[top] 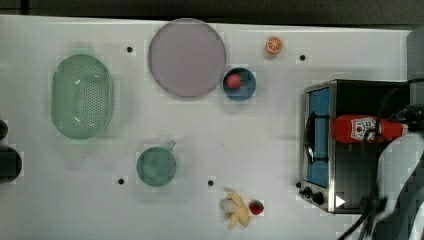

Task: Pick Ketchup from oven and place it on table.

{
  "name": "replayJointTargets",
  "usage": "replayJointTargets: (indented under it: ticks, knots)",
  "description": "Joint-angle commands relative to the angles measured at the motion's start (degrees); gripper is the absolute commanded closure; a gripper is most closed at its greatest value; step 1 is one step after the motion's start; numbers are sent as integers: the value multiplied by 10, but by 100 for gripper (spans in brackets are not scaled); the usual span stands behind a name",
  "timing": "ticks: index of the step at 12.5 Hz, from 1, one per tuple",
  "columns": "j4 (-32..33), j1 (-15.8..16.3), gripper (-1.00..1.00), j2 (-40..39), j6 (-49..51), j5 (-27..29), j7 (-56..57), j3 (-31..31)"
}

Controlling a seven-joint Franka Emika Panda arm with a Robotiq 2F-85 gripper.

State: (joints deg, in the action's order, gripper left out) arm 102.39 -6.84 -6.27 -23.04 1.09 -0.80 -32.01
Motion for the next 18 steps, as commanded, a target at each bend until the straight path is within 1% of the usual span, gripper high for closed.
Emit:
replayJointTargets:
  ticks: [1, 4, 7, 9, 14, 15, 17, 18]
  knots:
    - [-30, 10, -100, -43, 2, 41, -13, 4]
    - [-44, -5, -100, -103, -7, 96, -12, -2]
    - [-44, -17, -100, -140, -44, 102, -12, -3]
    - [-42, -20, -100, -157, -44, 108, -13, -3]
    - [-25, -22, -100, -170, -49, 122, -12, 0]
    - [-22, -22, -92, -170, -59, 122, -12, 0]
    - [-16, -22, -43, -170, -73, 122, -12, 2]
    - [-15, -22, -26, -170, -75, 122, -12, 2]
